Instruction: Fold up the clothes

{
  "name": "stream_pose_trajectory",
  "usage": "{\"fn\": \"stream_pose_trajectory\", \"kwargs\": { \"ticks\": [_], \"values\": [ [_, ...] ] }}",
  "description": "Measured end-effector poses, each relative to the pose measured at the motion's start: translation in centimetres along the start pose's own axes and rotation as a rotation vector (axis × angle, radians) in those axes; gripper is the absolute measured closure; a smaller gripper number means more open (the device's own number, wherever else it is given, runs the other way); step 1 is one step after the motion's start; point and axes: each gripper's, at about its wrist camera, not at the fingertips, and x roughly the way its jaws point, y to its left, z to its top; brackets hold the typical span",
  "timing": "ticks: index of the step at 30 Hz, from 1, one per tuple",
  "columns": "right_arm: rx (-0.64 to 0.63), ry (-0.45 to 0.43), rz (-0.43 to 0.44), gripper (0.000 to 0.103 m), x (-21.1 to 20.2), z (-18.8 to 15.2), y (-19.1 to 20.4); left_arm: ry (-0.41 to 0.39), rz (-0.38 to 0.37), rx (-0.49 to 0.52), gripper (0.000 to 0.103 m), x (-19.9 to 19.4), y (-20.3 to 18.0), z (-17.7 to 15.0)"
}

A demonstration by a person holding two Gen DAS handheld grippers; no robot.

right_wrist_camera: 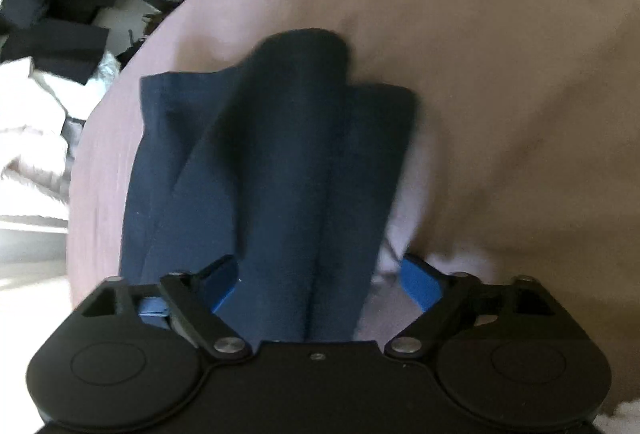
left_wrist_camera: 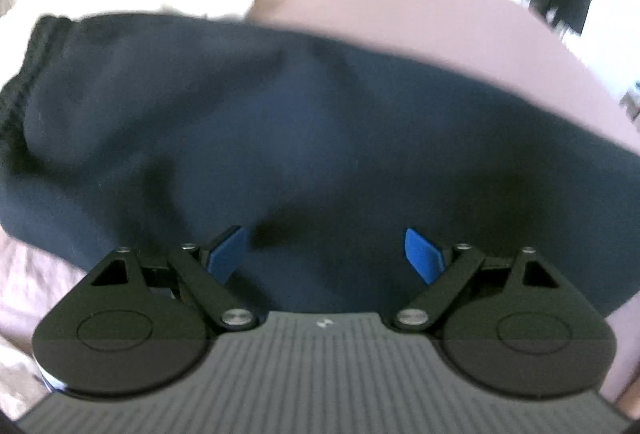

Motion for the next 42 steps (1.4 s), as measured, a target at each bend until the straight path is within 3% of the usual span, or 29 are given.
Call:
{"fn": "stream_pose_trajectory", "kwargs": {
  "ticks": [3,4,5,7,9,12,13,15,18,19,21,27,31,35,37,39,40,42],
  "values": [
    [-0.095,-0.092,0.05,0.013,-0.4,-0.2,1.2,-0.075,0.194,0.03,0.016,-0.6,0.3,0.2],
    [-0.116,-0.108,0.073,0.026,-0.5,0.0,1.4,-0.089,0.251,0.038,0.016,-0.8,0.6,0.3],
    [-0.135,-0.121,0.099,0.055,-0.6,0.1,1.4,-0.095,0.287,0.034,0.016,-0.9,0.8,0.4],
    [-0.158,-0.158,0.148,0.091,-1.7,0.4,1.4,-0.094,0.325,-0.01,0.016,-1.4,2.6,0.4],
    [-0.194,-0.205,0.195,0.093,-3.1,0.6,1.5,-0.097,0.323,-0.08,0.016,-1.9,4.1,0.3],
    [-0.375,-0.383,0.243,0.096,-7.2,-0.3,3.9,-0.097,0.253,-0.168,0.016,-1.8,5.8,0.4],
    [-0.379,-0.411,0.222,0.097,-7.6,-0.3,4.0,-0.083,0.234,-0.187,0.016,-1.6,6.0,0.3],
    [-0.379,-0.454,0.177,0.097,-8.2,-0.2,4.1,-0.003,0.215,-0.215,0.012,-0.8,6.4,-0.2],
    [-0.309,-0.382,0.091,0.097,-6.8,0.7,2.7,0.204,0.209,-0.199,0.008,2.9,6.3,-0.9],
    [-0.309,-0.367,0.074,0.097,-6.5,0.7,2.5,0.223,0.211,-0.209,0.008,3.5,6.3,-1.1],
    [-0.315,-0.345,0.045,0.097,-6.2,0.8,2.2,0.208,0.215,-0.222,0.008,3.4,6.2,-0.8],
    [-0.446,-0.489,0.058,0.097,-8.3,-0.4,3.5,0.152,0.188,-0.169,0.009,2.1,5.0,-1.1],
    [-0.414,-0.597,0.063,0.098,-11.0,-0.7,3.3,0.027,0.073,-0.115,0.009,-0.2,3.4,-1.1],
    [-0.476,-0.683,0.029,0.098,-12.8,-0.6,3.9,-0.07,-0.019,-0.039,0.008,-1.6,1.3,-0.9],
    [-0.403,-0.628,0.042,0.098,-12.4,0.5,2.9,-0.021,-0.028,-0.009,0.008,-0.4,0.5,-0.9],
    [-0.347,-0.55,0.029,0.097,-10.8,1.5,2.2,0.116,0.017,0.035,0.007,2.2,0.1,-0.9],
    [-0.371,-0.535,0.022,0.097,-10.3,1.3,2.4,0.181,0.044,0.055,0.007,3.6,0.0,-0.7],
    [-0.437,-0.514,0.011,0.096,-9.6,0.7,3.1,0.221,0.054,0.026,0.008,4.3,0.1,0.0]
  ]
}}
